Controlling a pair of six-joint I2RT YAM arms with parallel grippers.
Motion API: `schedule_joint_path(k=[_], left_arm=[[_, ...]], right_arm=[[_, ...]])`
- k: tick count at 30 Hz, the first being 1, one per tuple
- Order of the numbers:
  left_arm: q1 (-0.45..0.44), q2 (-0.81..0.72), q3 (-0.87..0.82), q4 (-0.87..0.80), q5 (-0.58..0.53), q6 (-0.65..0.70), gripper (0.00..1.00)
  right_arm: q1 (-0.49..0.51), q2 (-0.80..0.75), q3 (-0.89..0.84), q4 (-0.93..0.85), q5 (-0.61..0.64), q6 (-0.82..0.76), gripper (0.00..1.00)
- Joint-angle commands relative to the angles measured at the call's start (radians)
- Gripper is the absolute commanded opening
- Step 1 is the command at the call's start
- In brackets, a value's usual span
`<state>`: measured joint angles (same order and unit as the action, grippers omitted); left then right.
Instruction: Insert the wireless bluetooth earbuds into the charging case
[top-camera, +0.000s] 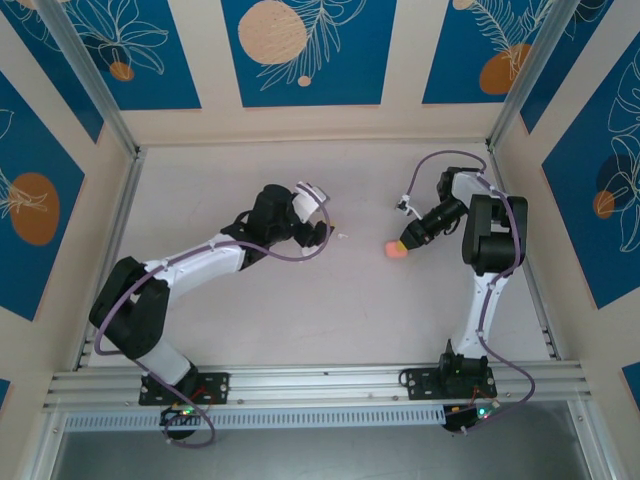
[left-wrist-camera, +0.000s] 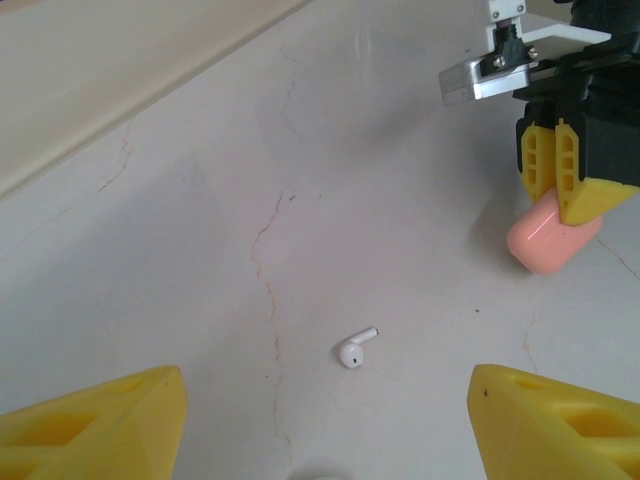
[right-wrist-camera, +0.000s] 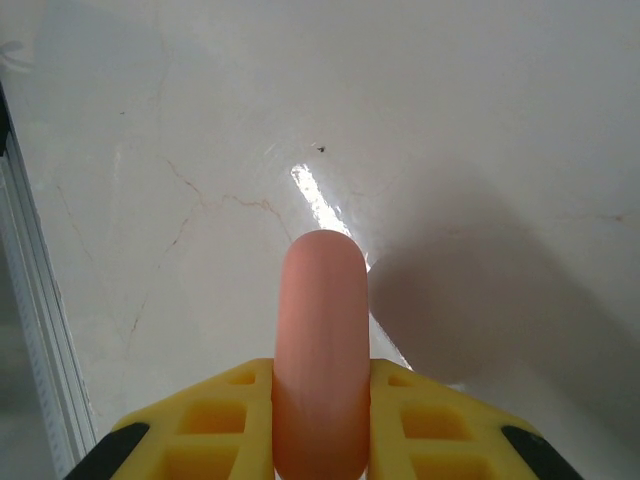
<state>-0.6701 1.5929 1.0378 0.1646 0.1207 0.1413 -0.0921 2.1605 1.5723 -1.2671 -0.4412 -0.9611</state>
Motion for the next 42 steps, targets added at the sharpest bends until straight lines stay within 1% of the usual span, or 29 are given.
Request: schedule_joint_path(k=[1, 3, 9, 23, 25, 31, 33, 37, 42], left_arm=[[-0.017, 0.010, 0.028, -0.008, -0.022, 0.016, 0.73], [-0.020, 0.011, 0.031, -0.012, -0.026, 0.017, 0.73], [-0.025, 0.003, 0.030, -0.023, -0.038, 0.022, 0.73], [-0.029, -0.040, -0.013, -0.014, -0.064, 0.030, 0.73], [-0.029, -0.046, -0.016, -0.019, -0.064, 0.029, 0.73], [-0.029, -0.062, -0.021, -0.043, -0.070, 0.011, 0.73], [-0.029, -0.072, -0.027, -0.048, -0.081, 0.002, 0.73], [-0.029, -0.085, -0.033, -0.065, -0.094, -0.028, 0.73], [-0.029, -0.082, 0.026, -0.204, -0.124, -0.101, 0.72]], right_arm=[[0.001, 0.017, 0.042, -0.039, -0.003, 0.005, 0.20], [0.008, 0.023, 0.053, -0.043, 0.009, 0.012, 0.21], [0.037, 0.035, 0.060, -0.037, 0.064, 0.045, 0.21], [0.059, 0.063, 0.096, -0.044, 0.105, 0.104, 0.25], [0.061, 0.067, 0.102, -0.042, 0.113, 0.120, 0.27], [0.068, 0.068, 0.110, -0.009, 0.183, 0.186, 0.37], [0.068, 0.067, 0.112, 0.007, 0.206, 0.213, 0.42], [0.069, 0.054, 0.113, 0.028, 0.210, 0.229, 0.46], [0.078, 0.027, 0.120, 0.047, 0.216, 0.256, 0.51]])
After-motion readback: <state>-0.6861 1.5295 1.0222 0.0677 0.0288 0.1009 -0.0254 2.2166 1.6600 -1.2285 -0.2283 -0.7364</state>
